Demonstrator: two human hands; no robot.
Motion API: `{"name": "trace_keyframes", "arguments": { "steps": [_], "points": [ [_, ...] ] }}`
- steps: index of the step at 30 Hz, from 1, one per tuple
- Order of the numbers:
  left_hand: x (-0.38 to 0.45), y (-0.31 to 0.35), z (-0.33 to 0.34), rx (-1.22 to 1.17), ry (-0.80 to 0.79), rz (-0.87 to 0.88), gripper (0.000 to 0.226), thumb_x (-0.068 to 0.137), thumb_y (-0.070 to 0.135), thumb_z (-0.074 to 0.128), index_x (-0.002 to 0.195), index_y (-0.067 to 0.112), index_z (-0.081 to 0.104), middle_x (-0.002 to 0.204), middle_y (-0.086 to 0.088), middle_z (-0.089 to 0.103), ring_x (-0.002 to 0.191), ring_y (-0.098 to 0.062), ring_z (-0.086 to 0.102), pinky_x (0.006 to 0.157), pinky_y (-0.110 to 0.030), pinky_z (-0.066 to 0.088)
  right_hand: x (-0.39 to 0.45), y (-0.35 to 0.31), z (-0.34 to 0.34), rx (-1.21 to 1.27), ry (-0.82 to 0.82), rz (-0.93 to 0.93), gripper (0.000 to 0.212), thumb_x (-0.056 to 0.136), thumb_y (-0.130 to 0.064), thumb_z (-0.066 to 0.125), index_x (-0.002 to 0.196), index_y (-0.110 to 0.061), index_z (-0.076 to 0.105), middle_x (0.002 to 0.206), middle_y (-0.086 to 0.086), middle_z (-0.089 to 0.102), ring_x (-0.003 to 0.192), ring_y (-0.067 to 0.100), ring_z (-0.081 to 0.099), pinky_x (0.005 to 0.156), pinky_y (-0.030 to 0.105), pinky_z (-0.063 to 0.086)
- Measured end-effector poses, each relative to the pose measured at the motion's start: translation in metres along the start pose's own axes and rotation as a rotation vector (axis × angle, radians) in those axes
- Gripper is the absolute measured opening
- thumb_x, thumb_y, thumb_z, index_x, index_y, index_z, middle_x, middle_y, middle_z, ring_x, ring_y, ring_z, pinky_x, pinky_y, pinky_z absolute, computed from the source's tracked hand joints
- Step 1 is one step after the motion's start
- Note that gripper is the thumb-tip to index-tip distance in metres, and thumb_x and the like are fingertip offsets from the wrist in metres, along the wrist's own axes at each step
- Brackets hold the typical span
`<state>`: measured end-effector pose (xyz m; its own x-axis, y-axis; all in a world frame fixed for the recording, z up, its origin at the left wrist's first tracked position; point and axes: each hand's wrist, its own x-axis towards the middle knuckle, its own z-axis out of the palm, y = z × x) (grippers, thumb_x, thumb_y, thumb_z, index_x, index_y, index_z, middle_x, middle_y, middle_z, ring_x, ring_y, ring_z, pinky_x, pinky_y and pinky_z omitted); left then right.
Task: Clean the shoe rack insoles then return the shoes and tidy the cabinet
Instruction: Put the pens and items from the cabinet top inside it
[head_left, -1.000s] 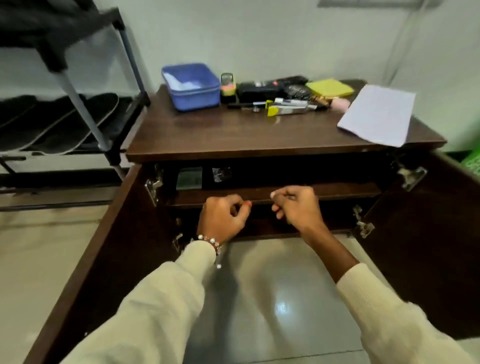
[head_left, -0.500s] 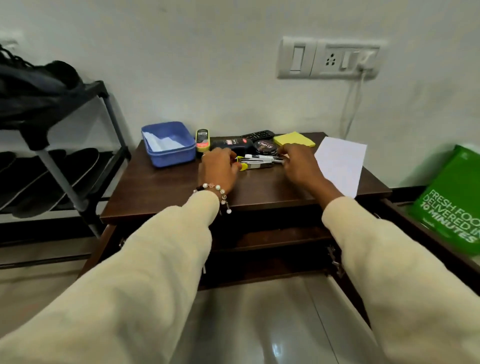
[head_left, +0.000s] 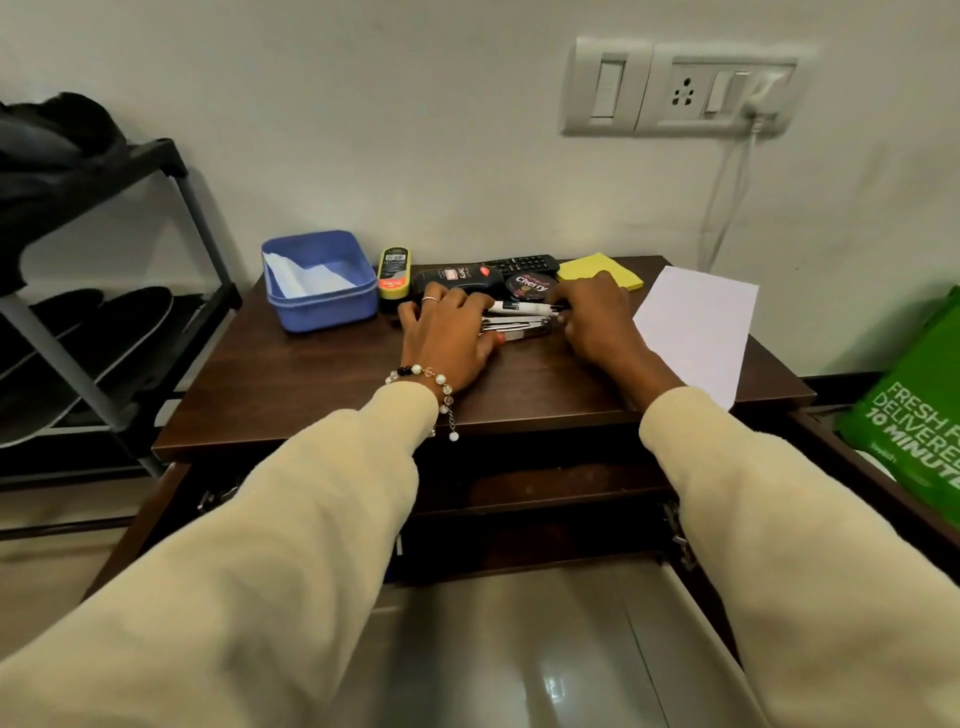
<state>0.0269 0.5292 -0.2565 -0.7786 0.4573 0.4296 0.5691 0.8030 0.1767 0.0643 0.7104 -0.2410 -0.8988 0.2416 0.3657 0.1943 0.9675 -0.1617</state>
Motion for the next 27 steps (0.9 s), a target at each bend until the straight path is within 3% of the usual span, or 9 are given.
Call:
{"name": "trace_keyframes", "arguments": {
  "steps": [3, 7, 11, 14, 17, 21, 24, 27],
  "points": [
    [-0.005, 0.001, -0.009, -0.085, -0.041, 0.003, 0.053, 0.088, 0.050, 0.059, 0.133, 0.022, 0.053, 0.126, -0.005, 0.054, 0.122, -0.025, 0.043, 0.095, -0.039, 0.030, -0.003, -0.001, -0.011, 0.203, 0.094, 0.058, 0.031, 0.085, -0.002, 0.059, 0.112, -0.013, 0.068, 0.109, 0.014, 0.067, 0.110, 0.033, 0.052, 0.087, 0.035, 0.042],
    [-0.021, 0.006, -0.026, -0.328, 0.025, -0.036, 0.051, 0.088, 0.037, 0.065, 0.131, 0.010, 0.058, 0.118, -0.014, 0.058, 0.110, -0.027, 0.054, 0.094, -0.033, 0.039, -0.014, -0.013, -0.034, 0.636, 0.194, 0.200, 0.032, 0.081, 0.002, 0.065, 0.111, -0.007, 0.068, 0.108, 0.010, 0.070, 0.101, 0.020, 0.064, 0.092, 0.030, 0.049],
    [-0.051, 0.006, -0.047, -0.602, 0.138, -0.172, 0.046, 0.083, 0.034, 0.072, 0.120, 0.008, 0.066, 0.106, -0.011, 0.065, 0.095, -0.021, 0.061, 0.088, -0.027, 0.046, -0.043, -0.027, -0.055, 1.013, 0.246, 0.316, 0.030, 0.081, -0.001, 0.068, 0.110, -0.011, 0.068, 0.097, 0.007, 0.071, 0.082, 0.010, 0.066, 0.072, 0.018, 0.052],
    [-0.078, 0.007, -0.057, -0.994, 0.156, -0.377, 0.043, 0.081, 0.028, 0.076, 0.115, 0.005, 0.068, 0.092, -0.006, 0.070, 0.079, -0.013, 0.062, 0.077, -0.025, 0.053, -0.076, -0.033, -0.069, 1.244, 0.187, 0.323, 0.026, 0.083, -0.004, 0.068, 0.108, -0.012, 0.066, 0.099, 0.013, 0.070, 0.083, 0.018, 0.067, 0.066, 0.025, 0.052],
    [-0.114, 0.006, -0.056, -1.342, 0.083, -0.482, 0.030, 0.080, 0.019, 0.076, 0.106, 0.004, 0.071, 0.080, 0.000, 0.071, 0.066, -0.004, 0.063, 0.064, -0.017, 0.052, -0.116, -0.036, -0.073, 1.425, 0.076, 0.306, 0.024, 0.081, 0.001, 0.068, 0.102, -0.010, 0.065, 0.093, 0.014, 0.069, 0.072, 0.015, 0.064, 0.060, 0.025, 0.050],
    [-0.180, 0.007, -0.040, -1.603, -0.016, -0.542, 0.022, 0.079, 0.008, 0.075, 0.101, 0.008, 0.072, 0.089, -0.003, 0.075, 0.078, -0.009, 0.069, 0.070, -0.019, 0.053, -0.178, -0.026, -0.053, 1.544, -0.208, 0.344, 0.030, 0.080, 0.004, 0.066, 0.109, -0.003, 0.064, 0.089, 0.010, 0.073, 0.072, 0.016, 0.067, 0.060, 0.023, 0.053],
    [-0.231, 0.004, -0.017, -1.573, -0.107, -0.566, 0.027, 0.078, 0.010, 0.076, 0.105, 0.008, 0.072, 0.090, -0.003, 0.075, 0.079, -0.009, 0.069, 0.072, -0.018, 0.053, -0.219, -0.015, -0.019, 1.472, -0.425, 0.398, 0.028, 0.075, 0.003, 0.068, 0.102, -0.004, 0.067, 0.089, 0.011, 0.073, 0.074, 0.018, 0.068, 0.062, 0.025, 0.055],
    [-0.267, -0.005, 0.016, -1.353, -0.182, -0.706, 0.031, 0.080, 0.008, 0.075, 0.109, -0.002, 0.070, 0.076, 0.003, 0.074, 0.066, -0.005, 0.066, 0.066, -0.017, 0.053, -0.246, -0.011, 0.023, 1.251, -0.633, 0.469, 0.023, 0.078, 0.007, 0.067, 0.099, 0.000, 0.066, 0.087, 0.014, 0.071, 0.074, 0.021, 0.067, 0.062, 0.027, 0.055]
  ]
}}
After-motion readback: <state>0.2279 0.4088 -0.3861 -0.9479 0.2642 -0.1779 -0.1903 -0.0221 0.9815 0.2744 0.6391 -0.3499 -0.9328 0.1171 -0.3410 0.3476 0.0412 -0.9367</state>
